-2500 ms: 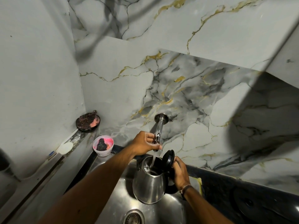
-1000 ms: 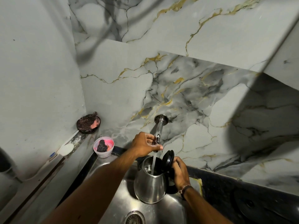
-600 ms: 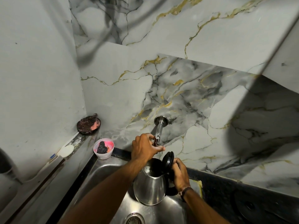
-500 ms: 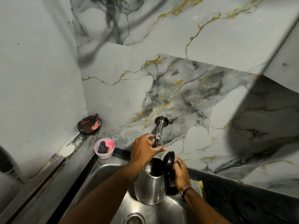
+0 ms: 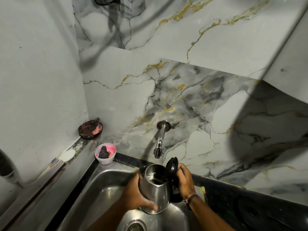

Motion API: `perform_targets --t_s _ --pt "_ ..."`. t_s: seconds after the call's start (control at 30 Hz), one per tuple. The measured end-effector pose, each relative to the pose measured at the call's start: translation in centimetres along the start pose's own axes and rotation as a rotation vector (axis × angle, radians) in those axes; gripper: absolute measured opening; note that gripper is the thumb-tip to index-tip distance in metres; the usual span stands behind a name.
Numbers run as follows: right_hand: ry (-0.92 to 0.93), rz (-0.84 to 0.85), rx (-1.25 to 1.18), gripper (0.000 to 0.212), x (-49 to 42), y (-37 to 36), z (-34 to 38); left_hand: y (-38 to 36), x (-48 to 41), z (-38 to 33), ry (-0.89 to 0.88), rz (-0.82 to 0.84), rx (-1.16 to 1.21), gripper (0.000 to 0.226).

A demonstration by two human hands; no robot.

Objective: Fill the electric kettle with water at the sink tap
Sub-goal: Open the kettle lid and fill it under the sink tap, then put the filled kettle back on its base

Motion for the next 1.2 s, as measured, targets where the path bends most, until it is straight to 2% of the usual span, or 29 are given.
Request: perform_targets --t_s 0.07,0.17,0.4,0.53,0.63,0.73,0.87,1.2 --pt "0.001 0.015 0.006 0.046 0.0 0.4 -0.1 -1.3 -0.1 -0.1 -0.023 -0.059 0.062 0.140" --pt "0.010 0.027 0.017 0.036 0.1 1.4 -0.5 -2.2 0.0 0.0 -0.027 -0.104 0.027 0.134" --pt "-0.063 0.024 0.052 0.053 0.7 3.7 -0.1 -3.8 -0.2 -2.1 -0.065 -0.121 -0.067 0.124" --pt "-0.094 -0.006 0.107 0.081 0.3 5.7 -0.5 -5.2 -0.3 -3.8 -0.060 -0.128 -0.100 0.127" --pt "-0.103 -0.021 0.102 0.082 0.0 7.8 -0.9 -6.8 -0.5 -5.5 -0.068 -0.122 -0.127 0.127" --pt "-0.109 -0.032 0.084 0.081 -0.1 9.9 -1.1 -8.5 -0.8 -7.3 -0.039 -0.130 -0.162 0.117" --pt "-0.119 -0.050 0.097 0.067 -0.1 13.9 -1.2 -11.9 -1.3 -9.9 -0.045 -0.123 -0.185 0.116" --pt "-0.115 -0.115 0.154 0.070 -0.8 28.7 -2.0 -25.4 -4.4 -16.4 -0.049 -0.088 -0.207 0.122"
Point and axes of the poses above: each hand's wrist, its own x-axis away from the middle knuckle, its own y-axis out of the back of the hand, z = x × y, the point moved 1 cm from there along -x, towards the middle knuckle, and after that the axes turned 10 degrees about -y, right-handed, at the moved point
